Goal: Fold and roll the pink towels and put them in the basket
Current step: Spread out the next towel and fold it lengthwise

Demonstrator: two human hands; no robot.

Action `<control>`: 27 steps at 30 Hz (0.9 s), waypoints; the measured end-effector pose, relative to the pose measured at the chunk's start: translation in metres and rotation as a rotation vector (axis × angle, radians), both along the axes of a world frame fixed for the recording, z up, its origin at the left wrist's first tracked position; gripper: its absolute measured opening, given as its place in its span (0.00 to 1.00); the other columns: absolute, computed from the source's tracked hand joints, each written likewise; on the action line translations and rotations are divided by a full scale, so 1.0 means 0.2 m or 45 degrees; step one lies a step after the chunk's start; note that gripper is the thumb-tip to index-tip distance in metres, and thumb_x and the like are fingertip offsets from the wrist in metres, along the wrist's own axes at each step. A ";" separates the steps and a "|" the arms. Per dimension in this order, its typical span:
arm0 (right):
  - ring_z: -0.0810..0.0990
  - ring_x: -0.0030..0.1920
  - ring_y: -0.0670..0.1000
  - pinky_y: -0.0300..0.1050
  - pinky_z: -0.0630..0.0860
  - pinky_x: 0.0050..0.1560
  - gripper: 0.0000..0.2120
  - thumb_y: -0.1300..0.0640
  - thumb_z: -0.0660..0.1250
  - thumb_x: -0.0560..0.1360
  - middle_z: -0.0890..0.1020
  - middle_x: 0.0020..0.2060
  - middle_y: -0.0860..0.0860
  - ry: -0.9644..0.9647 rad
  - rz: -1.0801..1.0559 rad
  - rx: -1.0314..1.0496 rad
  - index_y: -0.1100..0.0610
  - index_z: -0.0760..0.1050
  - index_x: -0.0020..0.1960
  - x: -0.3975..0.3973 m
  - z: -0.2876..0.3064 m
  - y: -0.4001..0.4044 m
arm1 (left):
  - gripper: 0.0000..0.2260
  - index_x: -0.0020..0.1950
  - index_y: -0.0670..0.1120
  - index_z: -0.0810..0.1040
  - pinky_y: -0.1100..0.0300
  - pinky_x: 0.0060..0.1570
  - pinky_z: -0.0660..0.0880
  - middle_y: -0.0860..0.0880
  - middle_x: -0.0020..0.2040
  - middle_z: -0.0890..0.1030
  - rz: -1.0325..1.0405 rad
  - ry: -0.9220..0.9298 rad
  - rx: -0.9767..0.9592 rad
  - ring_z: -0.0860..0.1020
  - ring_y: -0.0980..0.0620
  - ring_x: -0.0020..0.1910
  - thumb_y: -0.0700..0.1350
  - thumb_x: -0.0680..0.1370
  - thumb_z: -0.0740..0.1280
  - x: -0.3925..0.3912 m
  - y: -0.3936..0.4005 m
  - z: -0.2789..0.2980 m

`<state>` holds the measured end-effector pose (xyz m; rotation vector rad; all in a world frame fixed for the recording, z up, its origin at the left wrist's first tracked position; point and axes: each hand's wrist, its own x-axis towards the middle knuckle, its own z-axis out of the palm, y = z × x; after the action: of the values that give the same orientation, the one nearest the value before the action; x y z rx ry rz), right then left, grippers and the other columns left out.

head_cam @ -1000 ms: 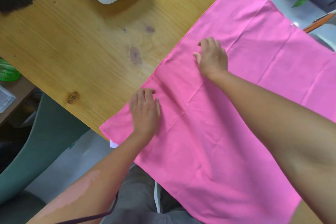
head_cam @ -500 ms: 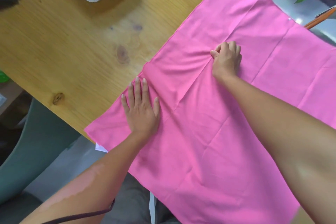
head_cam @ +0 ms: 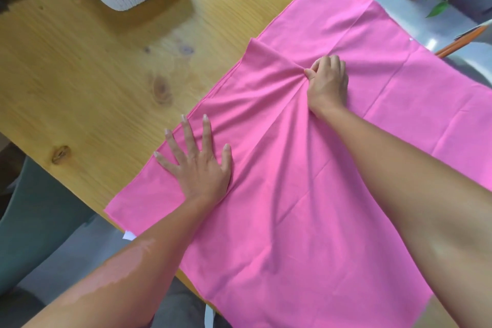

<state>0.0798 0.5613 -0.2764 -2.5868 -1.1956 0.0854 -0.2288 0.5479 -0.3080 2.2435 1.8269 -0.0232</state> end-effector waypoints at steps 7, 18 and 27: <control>0.69 0.66 0.60 0.54 0.66 0.65 0.15 0.52 0.63 0.81 0.74 0.63 0.57 0.029 -0.156 0.025 0.58 0.72 0.64 0.17 0.01 -0.17 | 0.32 0.83 0.57 0.47 0.32 0.75 0.41 0.49 0.84 0.43 -0.121 -0.129 0.016 0.40 0.41 0.81 0.63 0.81 0.51 0.04 0.06 0.07; 0.69 0.63 0.59 0.52 0.66 0.61 0.09 0.50 0.66 0.79 0.74 0.58 0.56 0.101 -0.261 -0.028 0.55 0.77 0.51 0.39 -0.03 -0.09 | 0.26 0.81 0.50 0.59 0.43 0.79 0.49 0.45 0.82 0.57 -0.574 -0.183 0.070 0.52 0.45 0.82 0.57 0.85 0.50 0.50 0.41 0.06; 0.72 0.59 0.60 0.54 0.67 0.56 0.04 0.55 0.64 0.81 0.76 0.56 0.55 -0.013 -0.263 0.096 0.56 0.73 0.51 0.48 0.02 -0.03 | 0.23 0.80 0.54 0.63 0.43 0.79 0.44 0.50 0.83 0.56 -0.387 -0.351 -0.057 0.49 0.52 0.82 0.56 0.85 0.50 0.57 0.46 0.11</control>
<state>0.1760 0.5552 -0.2726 -2.6297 -0.9102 -0.0163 -0.1153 0.6394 -0.2864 2.3360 1.3260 0.1787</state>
